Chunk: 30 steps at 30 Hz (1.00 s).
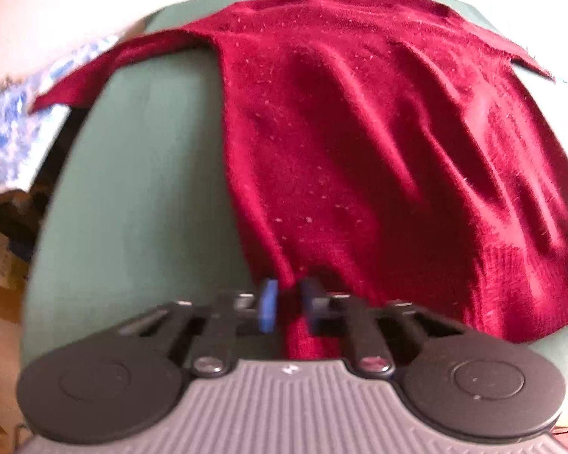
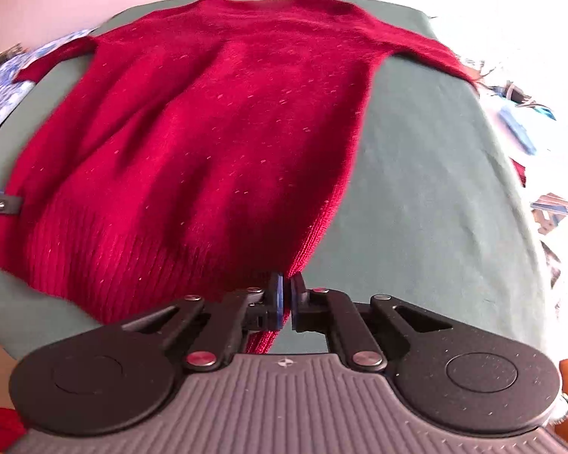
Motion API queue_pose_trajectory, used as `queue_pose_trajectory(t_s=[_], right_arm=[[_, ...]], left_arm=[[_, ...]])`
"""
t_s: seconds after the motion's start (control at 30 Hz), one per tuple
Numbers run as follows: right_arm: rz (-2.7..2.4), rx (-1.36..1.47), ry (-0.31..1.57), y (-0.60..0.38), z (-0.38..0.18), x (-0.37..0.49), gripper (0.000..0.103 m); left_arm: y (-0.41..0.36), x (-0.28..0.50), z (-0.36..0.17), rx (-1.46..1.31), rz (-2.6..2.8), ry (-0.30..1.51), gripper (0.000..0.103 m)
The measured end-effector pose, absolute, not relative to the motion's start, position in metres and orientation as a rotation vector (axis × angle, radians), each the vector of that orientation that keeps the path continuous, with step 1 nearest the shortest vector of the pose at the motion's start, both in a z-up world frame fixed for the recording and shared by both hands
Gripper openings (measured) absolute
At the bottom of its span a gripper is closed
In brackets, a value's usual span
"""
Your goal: Fold clothes
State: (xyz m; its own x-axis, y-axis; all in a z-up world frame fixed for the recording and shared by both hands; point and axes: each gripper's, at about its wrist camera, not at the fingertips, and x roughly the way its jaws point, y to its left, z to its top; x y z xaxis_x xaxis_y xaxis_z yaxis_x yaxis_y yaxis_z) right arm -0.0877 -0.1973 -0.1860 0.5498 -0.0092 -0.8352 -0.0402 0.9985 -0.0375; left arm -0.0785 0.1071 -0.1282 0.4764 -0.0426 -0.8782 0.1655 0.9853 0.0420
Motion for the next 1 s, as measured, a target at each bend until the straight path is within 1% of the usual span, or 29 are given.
queue_pose_trajectory(t_s=[0.07, 0.2, 0.33, 0.67, 0.73, 0.8, 0.83, 0.87, 0.9, 0.93, 0.97, 1.0], right_arm=[[-0.013, -0.066, 0.983, -0.202, -0.183, -0.089, 0.003], [-0.076, -0.088, 0.97, -0.212, -0.178, -0.091, 0.003], [-0.085, -0.111, 0.987, -0.212, -0.182, -0.092, 0.002], [-0.099, -0.167, 1.033, -0.212, -0.196, -0.093, 0.002], [-0.102, -0.178, 1.043, -0.212, -0.198, -0.093, 0.002], [-0.094, -0.161, 1.046, -0.214, -0.198, -0.092, 0.003], [-0.09, -0.151, 1.048, -0.215, -0.197, -0.091, 0.004], [-0.086, -0.14, 1.049, -0.216, -0.196, -0.091, 0.006], [-0.082, -0.13, 1.05, -0.217, -0.196, -0.09, 0.009], [-0.079, -0.117, 1.051, -0.217, -0.196, -0.09, 0.016], [-0.083, -0.105, 1.049, -0.218, -0.195, -0.089, 0.019], [-0.084, -0.093, 1.047, -0.219, -0.196, -0.088, 0.03]], left_arm=[[0.115, -0.08, -0.124, 0.098, -0.148, 1.073, 0.001], [0.129, -0.084, -0.118, 0.095, -0.184, 1.075, 0.001], [0.131, -0.083, -0.126, 0.145, -0.196, 1.109, 0.001], [0.131, -0.088, -0.129, 0.23, -0.207, 1.119, 0.0], [0.132, -0.088, -0.125, 0.206, -0.205, 1.118, 0.001], [0.138, -0.085, -0.121, 0.139, -0.214, 1.111, 0.01], [0.141, -0.083, -0.118, 0.103, -0.218, 1.106, 0.022], [0.14, -0.081, -0.121, 0.102, -0.215, 1.109, 0.03], [0.139, -0.079, -0.123, 0.106, -0.211, 1.112, 0.032], [0.137, -0.077, -0.126, 0.11, -0.207, 1.116, 0.033], [0.135, -0.075, -0.127, 0.111, -0.207, 1.116, 0.033], [0.133, -0.074, -0.128, 0.112, -0.207, 1.115, 0.033]])
